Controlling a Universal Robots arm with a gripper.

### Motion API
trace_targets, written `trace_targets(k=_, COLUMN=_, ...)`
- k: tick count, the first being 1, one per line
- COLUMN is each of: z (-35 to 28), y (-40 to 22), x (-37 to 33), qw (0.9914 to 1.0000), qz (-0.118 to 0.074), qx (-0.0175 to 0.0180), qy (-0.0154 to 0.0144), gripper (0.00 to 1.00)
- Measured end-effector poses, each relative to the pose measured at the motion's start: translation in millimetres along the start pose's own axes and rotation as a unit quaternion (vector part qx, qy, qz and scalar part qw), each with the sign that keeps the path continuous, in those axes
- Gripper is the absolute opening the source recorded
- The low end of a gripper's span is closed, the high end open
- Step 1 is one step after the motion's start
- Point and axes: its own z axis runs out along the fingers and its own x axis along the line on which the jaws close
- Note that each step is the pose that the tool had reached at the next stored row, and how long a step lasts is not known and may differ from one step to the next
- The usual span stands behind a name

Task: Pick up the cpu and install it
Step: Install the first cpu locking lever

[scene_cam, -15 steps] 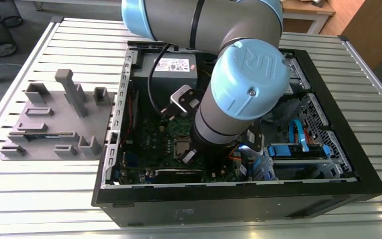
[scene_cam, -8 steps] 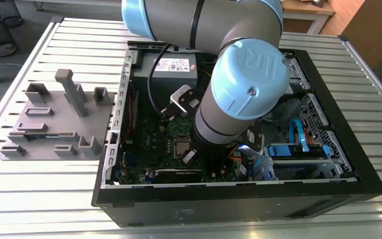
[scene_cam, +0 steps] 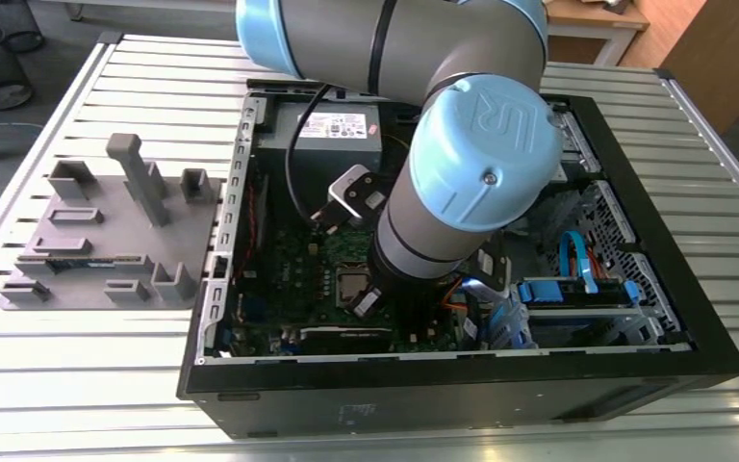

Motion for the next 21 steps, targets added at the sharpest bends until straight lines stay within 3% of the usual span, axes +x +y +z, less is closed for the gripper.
trace_targets(k=21, z=-1.4, y=-0.2, x=-1.5, qw=0.99991, qz=-0.012, qx=-0.0048, qy=-0.0012, gripper=0.11)
